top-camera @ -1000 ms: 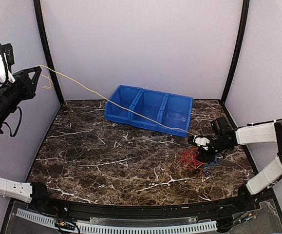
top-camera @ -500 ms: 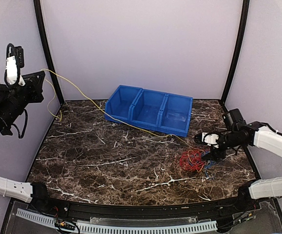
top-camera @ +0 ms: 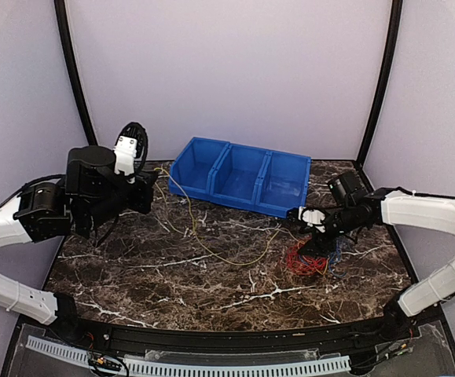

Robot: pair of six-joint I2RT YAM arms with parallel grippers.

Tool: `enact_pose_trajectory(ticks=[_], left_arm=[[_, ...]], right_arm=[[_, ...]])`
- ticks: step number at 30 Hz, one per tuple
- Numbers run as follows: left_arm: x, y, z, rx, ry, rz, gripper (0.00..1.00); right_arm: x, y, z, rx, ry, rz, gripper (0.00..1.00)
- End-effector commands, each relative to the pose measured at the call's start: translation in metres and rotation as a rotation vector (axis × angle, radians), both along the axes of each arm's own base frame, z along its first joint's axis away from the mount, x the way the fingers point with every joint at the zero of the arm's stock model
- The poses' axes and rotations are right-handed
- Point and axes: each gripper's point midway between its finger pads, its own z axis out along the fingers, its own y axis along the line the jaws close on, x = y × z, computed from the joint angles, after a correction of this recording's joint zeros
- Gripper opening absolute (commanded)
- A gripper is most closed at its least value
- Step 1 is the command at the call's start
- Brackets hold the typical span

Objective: Untangle the cables

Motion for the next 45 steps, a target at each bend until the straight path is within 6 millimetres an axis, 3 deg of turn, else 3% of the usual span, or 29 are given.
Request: enact_pose_trajectory(ticks=[1,4,9,11,13,15,16,19,22,25,30,32,33,34,35,36,37,39,45], left_arm=[[-0.006,-0.025,-0.005,-0.132,0.058,-0.102,0.0],[-0.007,-0.032,-0.013,-0.137,0.08,-0.122,0.0],[-0.01,-0.037,-0.021,-0.147,0.104,-0.149,0.0],[-0.011,-0.038,-0.025,-0.143,0.113,-0.155,0.0],[-0.011,-0.039,-0.028,-0.138,0.12,-0.158,0.0],[-0.011,-0.04,-0.033,-0.134,0.125,-0.162,0.0],[-0.011,-0.042,-0.034,-0.141,0.124,-0.163,0.0],[-0.011,-0.051,-0.048,-0.147,0.141,-0.187,0.0],[-0.012,-0.069,-0.058,-0.171,0.147,-0.25,0.0],[-0.015,-0.097,-0.065,-0.202,0.163,-0.35,0.0],[-0.016,-0.13,-0.067,-0.219,0.187,-0.446,0.0],[-0.02,-0.138,-0.06,-0.243,0.17,-0.494,0.0],[-0.021,-0.141,-0.048,-0.279,0.138,-0.515,0.0],[-0.024,-0.141,-0.049,-0.292,0.132,-0.53,0.0],[-0.026,-0.139,-0.033,-0.342,0.09,-0.543,0.0],[-0.027,-0.136,-0.038,-0.346,0.085,-0.541,0.0],[-0.028,-0.134,-0.027,-0.379,0.052,-0.544,0.0],[-0.028,-0.13,-0.027,-0.389,0.027,-0.537,0.0],[-0.03,-0.14,-0.026,-0.42,0.013,-0.584,0.0]], right_arm=[[0.037,0.03,0.011,0.056,-0.064,-0.04,0.68],[0.045,0.037,-0.009,0.013,-0.026,-0.019,0.66],[0.07,0.046,-0.021,-0.009,-0.036,-0.063,0.59],[0.076,0.049,-0.024,-0.015,-0.033,-0.069,0.47],[0.077,0.051,-0.025,-0.016,-0.016,-0.064,0.26],[0.074,0.055,-0.016,0.002,0.001,-0.054,0.05],[0.072,0.057,-0.009,0.018,0.006,-0.045,0.0],[0.063,0.063,0.02,0.069,-0.015,-0.037,0.0],[0.049,0.076,0.062,0.134,-0.024,-0.002,0.0],[0.029,0.09,0.118,0.231,-0.011,0.068,0.0],[0.012,0.1,0.239,0.399,-0.063,0.155,0.0],[0.015,0.098,0.257,0.416,-0.095,0.133,0.0],[0.017,0.098,0.254,0.415,-0.088,0.118,0.0],[0.019,0.099,0.246,0.409,-0.078,0.105,0.0],[0.02,0.099,0.234,0.401,-0.063,0.098,0.0],[0.019,0.099,0.218,0.389,-0.03,0.097,0.0],[0.018,0.101,0.207,0.388,-0.006,0.098,0.0],[0.012,0.103,0.187,0.398,0.057,0.106,0.0],[0.003,0.11,0.169,0.435,0.163,0.126,0.0]])
